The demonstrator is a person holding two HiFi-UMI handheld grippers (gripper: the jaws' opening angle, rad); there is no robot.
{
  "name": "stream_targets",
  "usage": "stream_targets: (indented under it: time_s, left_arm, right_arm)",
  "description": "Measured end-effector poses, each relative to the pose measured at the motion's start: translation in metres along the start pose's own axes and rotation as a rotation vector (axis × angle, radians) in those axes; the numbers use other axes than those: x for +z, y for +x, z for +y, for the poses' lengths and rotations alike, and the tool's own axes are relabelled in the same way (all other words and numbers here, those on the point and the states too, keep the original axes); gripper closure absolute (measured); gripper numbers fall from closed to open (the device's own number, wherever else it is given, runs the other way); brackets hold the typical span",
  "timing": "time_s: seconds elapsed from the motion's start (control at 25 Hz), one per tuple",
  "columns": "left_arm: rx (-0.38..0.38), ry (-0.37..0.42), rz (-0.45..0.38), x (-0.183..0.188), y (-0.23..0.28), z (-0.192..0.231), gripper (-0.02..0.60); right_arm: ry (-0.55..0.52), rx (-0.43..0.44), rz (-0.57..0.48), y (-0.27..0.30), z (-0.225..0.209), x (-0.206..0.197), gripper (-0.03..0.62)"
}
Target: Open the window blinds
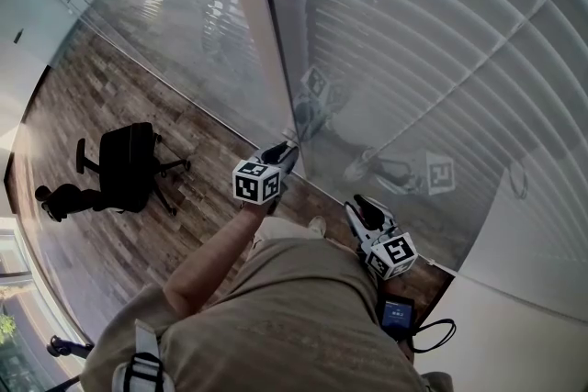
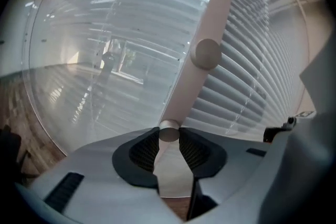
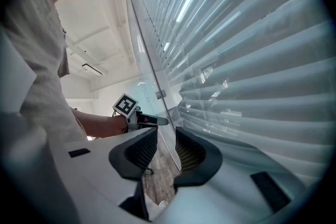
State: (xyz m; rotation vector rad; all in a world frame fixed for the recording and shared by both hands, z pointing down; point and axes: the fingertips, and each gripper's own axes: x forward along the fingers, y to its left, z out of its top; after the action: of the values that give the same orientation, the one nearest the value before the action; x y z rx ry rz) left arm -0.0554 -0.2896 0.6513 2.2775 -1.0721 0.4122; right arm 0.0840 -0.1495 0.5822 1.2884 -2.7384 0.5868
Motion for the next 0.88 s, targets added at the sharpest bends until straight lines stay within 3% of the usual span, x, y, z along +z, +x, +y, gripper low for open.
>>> stream_targets:
  time_s: [0.28,0.88]
  left_arm:
    - [-0.087,-0.202,-0.017,0.0025,0.0005,0.0011,0.448]
    - [-0.303,-0.726,-0.064,0.006,0.0013,0.0016,0.448]
  right_arm:
    - [0.001,0.006,0.004,0.0016,-0.0019,0.0013,0.477]
    - [-0.002,0.013,0.008,0.0037,-0.0008,0.002,0.477]
